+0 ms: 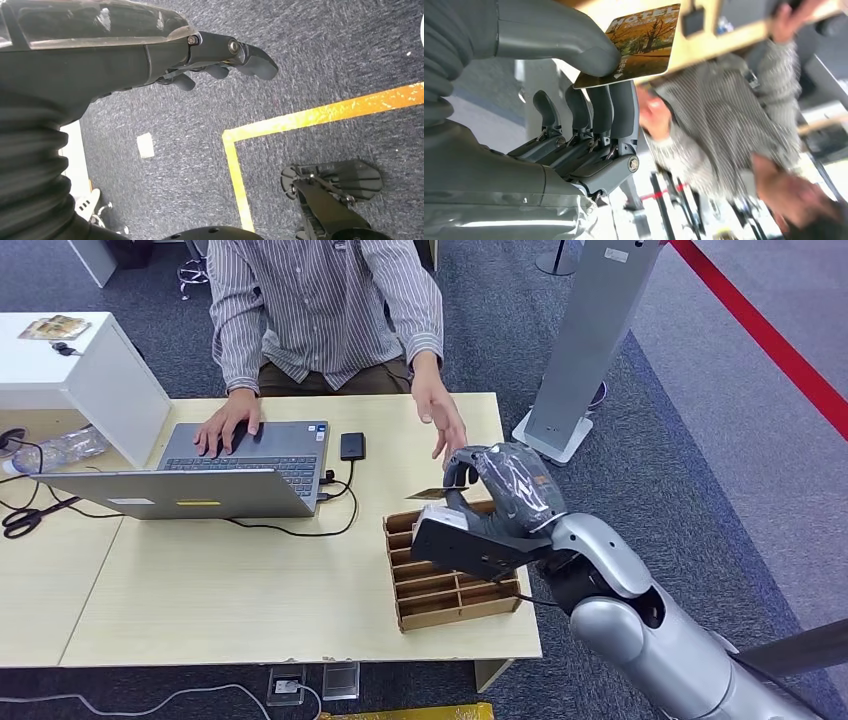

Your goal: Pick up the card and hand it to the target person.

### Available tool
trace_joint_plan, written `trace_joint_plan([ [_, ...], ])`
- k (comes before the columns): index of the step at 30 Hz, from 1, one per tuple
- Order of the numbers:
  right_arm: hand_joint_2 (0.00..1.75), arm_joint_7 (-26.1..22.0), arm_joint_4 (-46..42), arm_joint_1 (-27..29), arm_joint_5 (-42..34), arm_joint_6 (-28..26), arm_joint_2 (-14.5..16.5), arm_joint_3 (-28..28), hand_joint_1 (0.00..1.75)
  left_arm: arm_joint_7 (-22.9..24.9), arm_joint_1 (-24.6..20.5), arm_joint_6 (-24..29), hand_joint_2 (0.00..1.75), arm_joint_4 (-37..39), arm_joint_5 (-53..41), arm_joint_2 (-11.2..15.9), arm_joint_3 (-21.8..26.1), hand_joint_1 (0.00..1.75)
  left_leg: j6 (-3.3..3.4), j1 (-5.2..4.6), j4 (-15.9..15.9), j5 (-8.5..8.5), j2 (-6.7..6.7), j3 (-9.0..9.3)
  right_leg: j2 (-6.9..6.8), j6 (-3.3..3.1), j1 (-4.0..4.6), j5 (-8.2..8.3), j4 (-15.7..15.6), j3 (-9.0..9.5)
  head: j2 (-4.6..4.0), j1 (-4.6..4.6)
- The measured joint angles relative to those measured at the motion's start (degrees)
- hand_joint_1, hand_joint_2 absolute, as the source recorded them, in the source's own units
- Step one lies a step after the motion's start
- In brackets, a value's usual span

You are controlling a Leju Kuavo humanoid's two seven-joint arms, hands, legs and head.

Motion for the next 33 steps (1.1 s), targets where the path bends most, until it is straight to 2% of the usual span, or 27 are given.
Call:
trace_joint_plan([
  [6, 1.75, -4.2, -0.2, -1.9, 6.2, -6.8, 0.7, -0.4, 1.31, -0.2, 0.0, 0.0, 1.75, 0.0, 0.0, 0.0, 0.0, 0.0, 0.0, 0.0, 0.0, 0.0, -0.01, -0.02, -0.01, 0.0, 0.0, 0.0, 0.0, 0.03, 0.01, 0.02],
  [10, 1.75, -7.5, 1.6, -2.3, 7.6, -10.6, 1.7, -0.4, 1.31, -0.5, -0.1, 0.0, 1.75, 0.0, -0.1, -0.1, 0.0, 0.0, 0.0, 0.0, 0.0, 0.0, -0.01, -0.03, -0.01, 0.0, 0.0, 0.0, 0.0, 0.03, 0.01, 0.06],
  [15, 1.75, -16.8, 8.8, -2.7, 7.3, -22.9, 4.2, -0.3, 1.31, -1.0, -0.3, -0.2, 1.75, 0.0, -0.8, -0.1, -0.1, 0.0, 0.0, 0.0, 0.0, 0.0, -0.02, -0.05, -0.04, 0.0, 0.0, 0.0, 0.0, 0.02, 0.0, -0.02],
  [18, 1.75, -19.1, 13.7, -3.0, 6.9, -27.5, 5.6, -0.1, 1.31, -1.0, -0.4, -0.3, 1.75, 0.0, -1.1, -0.2, -0.3, 0.0, 0.0, 0.01, 0.0, 0.0, -0.04, -0.06, -0.05, 0.0, 0.0, 0.0, 0.0, 0.02, 0.0, -0.01],
  [22, 1.75, -20.2, 19.3, -3.2, 5.8, -29.5, 7.0, 0.5, 1.31, -1.0, -0.5, -0.6, 1.75, 0.0, -1.5, -0.2, -0.9, 0.0, 0.0, 0.0, 0.0, 0.01, -0.05, -0.06, -0.05, 0.0, 0.0, 0.0, 0.0, 0.02, 0.0, 0.04],
  [31, 1.75, -20.2, 27.2, -3.4, 5.5, -30.1, 9.4, 1.8, 1.31, -0.6, -0.6, -0.6, 1.75, 0.0, -1.5, -0.2, -1.5, 0.0, 0.0, 0.0, 0.0, 0.0, -0.05, -0.07, -0.05, 0.0, 0.0, 0.0, 0.0, 0.0, 0.01, 0.01],
  [33, 1.75, -20.1, 28.6, -3.6, 5.4, -30.3, 9.8, 2.1, 0.65, -0.6, -0.6, -0.6, 1.75, 0.0, -1.5, -0.2, -1.5, 0.0, 0.0, 0.0, 0.0, 0.0, -0.04, -0.06, -0.05, 0.0, 0.01, 0.0, 0.0, 0.0, 0.0, -0.02],
])
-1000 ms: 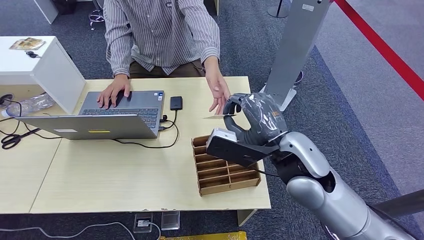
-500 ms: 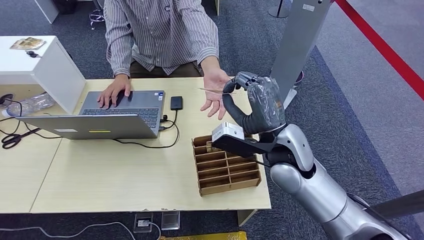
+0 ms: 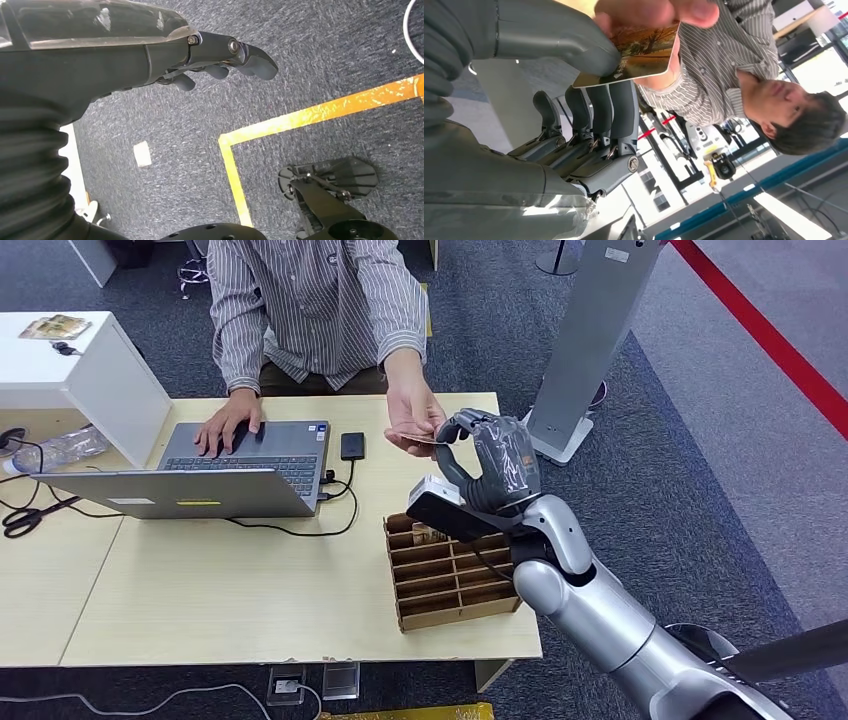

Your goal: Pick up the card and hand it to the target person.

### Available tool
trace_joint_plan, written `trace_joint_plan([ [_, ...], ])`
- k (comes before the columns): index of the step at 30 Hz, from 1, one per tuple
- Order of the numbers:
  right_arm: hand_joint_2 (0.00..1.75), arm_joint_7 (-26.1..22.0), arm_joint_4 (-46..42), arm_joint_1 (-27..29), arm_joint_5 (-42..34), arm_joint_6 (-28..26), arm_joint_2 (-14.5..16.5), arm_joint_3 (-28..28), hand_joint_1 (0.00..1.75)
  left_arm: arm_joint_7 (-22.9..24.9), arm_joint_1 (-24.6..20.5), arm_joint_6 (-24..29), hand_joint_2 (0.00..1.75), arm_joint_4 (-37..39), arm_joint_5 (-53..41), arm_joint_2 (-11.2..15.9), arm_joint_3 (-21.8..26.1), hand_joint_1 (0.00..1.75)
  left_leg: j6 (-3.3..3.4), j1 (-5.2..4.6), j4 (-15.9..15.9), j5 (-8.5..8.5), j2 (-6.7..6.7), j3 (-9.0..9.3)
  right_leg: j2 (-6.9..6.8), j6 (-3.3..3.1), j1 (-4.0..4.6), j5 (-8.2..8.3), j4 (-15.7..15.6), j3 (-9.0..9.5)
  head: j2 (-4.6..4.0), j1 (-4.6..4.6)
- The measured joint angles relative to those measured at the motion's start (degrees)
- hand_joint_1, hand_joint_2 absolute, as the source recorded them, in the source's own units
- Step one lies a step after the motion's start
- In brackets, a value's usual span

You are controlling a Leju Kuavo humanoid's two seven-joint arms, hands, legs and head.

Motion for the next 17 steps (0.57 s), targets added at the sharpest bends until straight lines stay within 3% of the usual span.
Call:
trace_joint_plan([
  [2, 1.75, 0.1, 1.2, -0.1, -0.1, -0.2, 0.3, 0.3, 0.0, 0.0, 0.0, 0.0, 1.75, 0.0, 0.0, 0.0, 0.0, 0.0, 0.0, 0.0, 0.0, 0.0, 0.0, 0.0, 0.0, 0.0, 0.0, 0.0, 0.0, 0.0, 0.0, 0.02],
  [4, 1.75, 0.1, 2.0, -0.2, -0.2, -0.4, 0.5, 0.6, 0.0, 0.0, 0.0, -0.3, 1.75, 0.0, 0.0, 0.0, -0.1, 0.0, 0.0, 0.0, 0.0, 0.0, 0.0, 0.0, 0.0, 0.0, 0.0, 0.0, 0.0, 0.0, -0.01, 0.03],
  [8, 1.75, 0.4, 3.1, -0.4, -1.1, -1.2, 0.8, 1.3, 0.0, -0.3, 0.0, -1.2, 0.0, 0.0, 0.3, 0.0, -0.4, 0.0, 0.0, 0.0, 0.0, 0.0, 0.0, 0.0, 0.0, 0.0, 0.0, 0.0, 0.0, -0.01, 0.0, 0.05],
  [17, 1.75, -1.0, 0.7, 1.1, -11.2, -3.2, 0.5, 1.2, 0.0, 0.4, 0.1, -0.2, 0.0, 0.0, 2.0, 0.0, -0.4, 0.0, 0.0, 0.0, 0.0, 0.0, 0.01, 0.03, 0.01, 0.0, 0.0, 0.0, 0.0, -0.04, 0.0, 0.02],
])
